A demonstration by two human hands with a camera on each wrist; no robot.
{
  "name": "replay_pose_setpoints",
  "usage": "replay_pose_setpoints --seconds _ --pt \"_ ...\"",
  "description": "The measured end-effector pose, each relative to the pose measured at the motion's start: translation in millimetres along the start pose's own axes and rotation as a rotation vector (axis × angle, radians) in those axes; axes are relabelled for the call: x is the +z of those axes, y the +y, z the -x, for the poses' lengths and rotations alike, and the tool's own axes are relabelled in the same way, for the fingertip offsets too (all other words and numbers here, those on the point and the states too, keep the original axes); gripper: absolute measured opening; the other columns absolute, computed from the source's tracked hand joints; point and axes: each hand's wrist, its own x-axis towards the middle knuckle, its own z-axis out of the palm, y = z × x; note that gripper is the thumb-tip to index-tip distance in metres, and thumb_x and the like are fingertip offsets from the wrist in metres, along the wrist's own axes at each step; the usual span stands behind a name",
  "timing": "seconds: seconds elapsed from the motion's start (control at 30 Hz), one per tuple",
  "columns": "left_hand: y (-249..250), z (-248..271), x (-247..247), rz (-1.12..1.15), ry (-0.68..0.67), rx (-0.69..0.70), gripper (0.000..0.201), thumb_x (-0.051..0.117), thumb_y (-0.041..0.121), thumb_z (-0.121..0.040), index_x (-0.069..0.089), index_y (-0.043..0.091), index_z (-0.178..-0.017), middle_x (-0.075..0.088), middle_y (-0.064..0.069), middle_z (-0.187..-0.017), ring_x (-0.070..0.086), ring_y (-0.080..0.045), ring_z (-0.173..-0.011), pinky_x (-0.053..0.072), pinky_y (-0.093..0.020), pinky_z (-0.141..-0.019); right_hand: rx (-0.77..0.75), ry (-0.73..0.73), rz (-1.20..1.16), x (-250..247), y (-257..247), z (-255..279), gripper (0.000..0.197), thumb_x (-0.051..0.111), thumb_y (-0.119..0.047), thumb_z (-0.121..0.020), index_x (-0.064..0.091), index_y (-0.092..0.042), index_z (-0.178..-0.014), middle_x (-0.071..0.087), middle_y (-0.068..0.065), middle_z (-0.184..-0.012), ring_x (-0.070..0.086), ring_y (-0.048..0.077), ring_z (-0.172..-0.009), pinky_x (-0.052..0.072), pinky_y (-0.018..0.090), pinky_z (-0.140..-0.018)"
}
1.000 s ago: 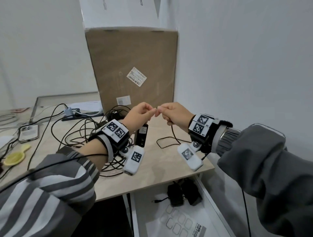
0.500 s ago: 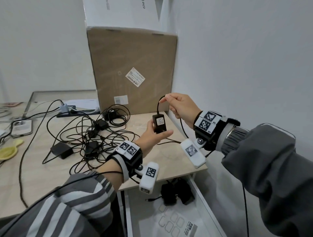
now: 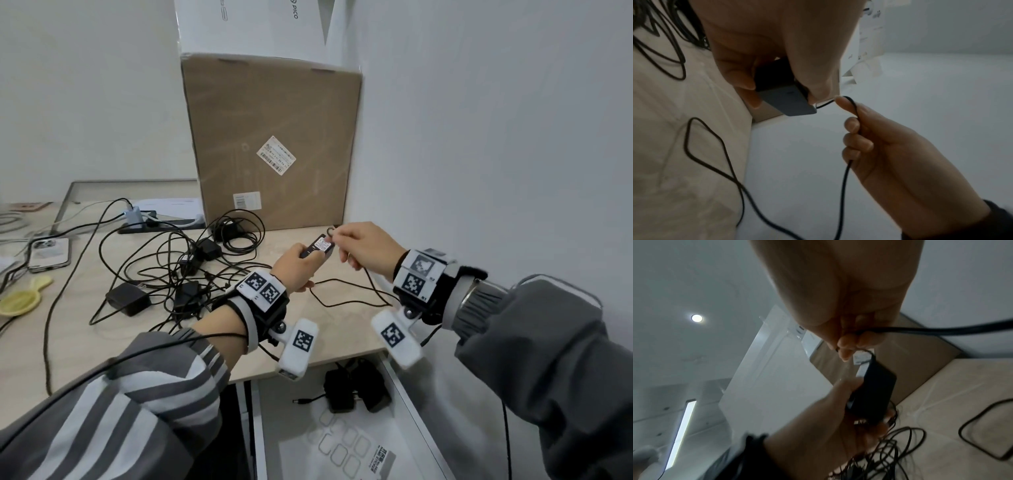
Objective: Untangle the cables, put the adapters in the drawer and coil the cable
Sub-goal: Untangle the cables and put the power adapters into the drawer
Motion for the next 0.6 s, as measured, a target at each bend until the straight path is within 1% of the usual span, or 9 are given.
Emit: replay_pose_setpoints --seconds 0.07,0.17,0.23,0.3,0.37,0.43,0.5,0.53,0.6 --pt "2.3 2.2 2.6 0.111 -0.039 -0.040 0.027 0.047 0.040 -0.094 0.055 0.015 -0.099 0.057 -0.006 -0.084 0.058 -0.018 -0.061 0.040 -0.021 -0.048 -0.002 0.001 0.031 11.4 -0.2 1.9 0.021 0.049 -0.016 -0.096 0.064 -0.002 -0.095 0.055 0.003 -0.060 0.045 0.013 -0.046 0.040 0.019 -0.045" --pt "8.0 6.8 0.1 0.502 -0.145 -0.165 0.024 0.045 0.034 -0.095 0.058 0.014 -0.093 0.053 -0.008 -0.088 0.056 -0.018 -0.063 0.039 -0.020 -0.042 0.023 0.049 -0.037 16.1 2.0 4.2 0.017 0.052 -0.017 -0.094 0.062 -0.005 -0.086 0.054 0.004 -0.059 0.045 0.015 -0.045 0.041 0.023 -0.046" --pt "13.7 8.5 -6.0 0.621 -0.219 -0.222 0.029 0.043 0.038 -0.094 0.057 0.014 -0.089 0.053 -0.005 -0.082 0.056 -0.017 -0.061 0.036 -0.019 -0.042 0.018 0.057 -0.029 17.5 4.8 6.4 0.018 0.053 -0.019 -0.094 0.060 -0.007 -0.083 0.053 0.003 -0.058 0.045 0.012 -0.043 0.039 0.022 -0.046" --pt "19.5 10.8 -9.2 0.547 -0.304 -0.207 0.035 0.045 0.048 -0.092 0.059 0.017 -0.082 0.052 0.000 -0.072 0.055 -0.015 -0.062 0.032 -0.020 -0.048 -0.008 0.045 0.033 18.2 5.7 7.6 0.018 0.055 -0.020 -0.093 0.060 -0.012 -0.077 0.053 0.001 -0.058 0.044 0.009 -0.044 0.037 0.020 -0.047" --pt "23.7 15.4 -9.8 0.462 -0.348 -0.172 0.039 0.049 0.056 -0.090 0.060 0.021 -0.077 0.051 0.003 -0.065 0.054 -0.014 -0.062 0.031 -0.021 -0.051 -0.040 0.028 0.090 17.2 5.1 6.6 0.019 0.056 -0.019 -0.092 0.061 -0.014 -0.073 0.053 -0.001 -0.059 0.045 0.009 -0.048 0.036 0.023 -0.051" --pt "24.2 19.2 -8.7 0.424 -0.329 -0.105 0.036 0.052 0.052 -0.091 0.058 0.020 -0.078 0.049 0.002 -0.062 0.054 -0.015 -0.060 0.033 -0.019 -0.049 -0.064 -0.011 0.124 14.8 4.5 5.7 0.020 0.057 -0.017 -0.090 0.065 -0.011 -0.074 0.052 -0.004 -0.055 0.045 0.007 -0.048 0.036 0.023 -0.052" --pt "24.0 21.1 -7.8 0.425 -0.292 -0.029 0.033 0.054 0.044 -0.093 0.058 0.014 -0.079 0.049 -0.002 -0.059 0.053 -0.018 -0.060 0.037 -0.018 -0.046 -0.056 -0.078 0.117 13.9 5.6 7.0 0.027 0.057 -0.023 -0.092 0.066 -0.014 -0.067 0.050 -0.007 -0.049 0.041 0.005 -0.042 0.034 0.018 -0.048" --pt "23.9 21.6 -7.7 0.428 -0.279 -0.004 0.033 0.054 0.042 -0.094 0.058 0.012 -0.081 0.050 -0.004 -0.058 0.053 -0.019 -0.059 0.038 -0.019 -0.046 -0.044 -0.107 0.102 13.7 6.6 8.8 0.032 0.056 -0.027 -0.093 0.065 -0.017 -0.064 0.049 -0.008 -0.047 0.040 0.006 -0.041 0.033 0.017 -0.046" --pt "24.6 20.5 -8.8 0.436 -0.239 0.011 0.034 0.053 0.042 -0.094 0.059 0.009 -0.089 0.054 -0.006 -0.058 0.051 -0.017 -0.054 0.037 -0.019 -0.044 -0.036 -0.146 0.052 12.1 8.4 12.0 0.036 0.054 -0.031 -0.095 0.066 -0.017 -0.065 0.048 -0.005 -0.047 0.039 0.008 -0.041 0.033 0.017 -0.045"
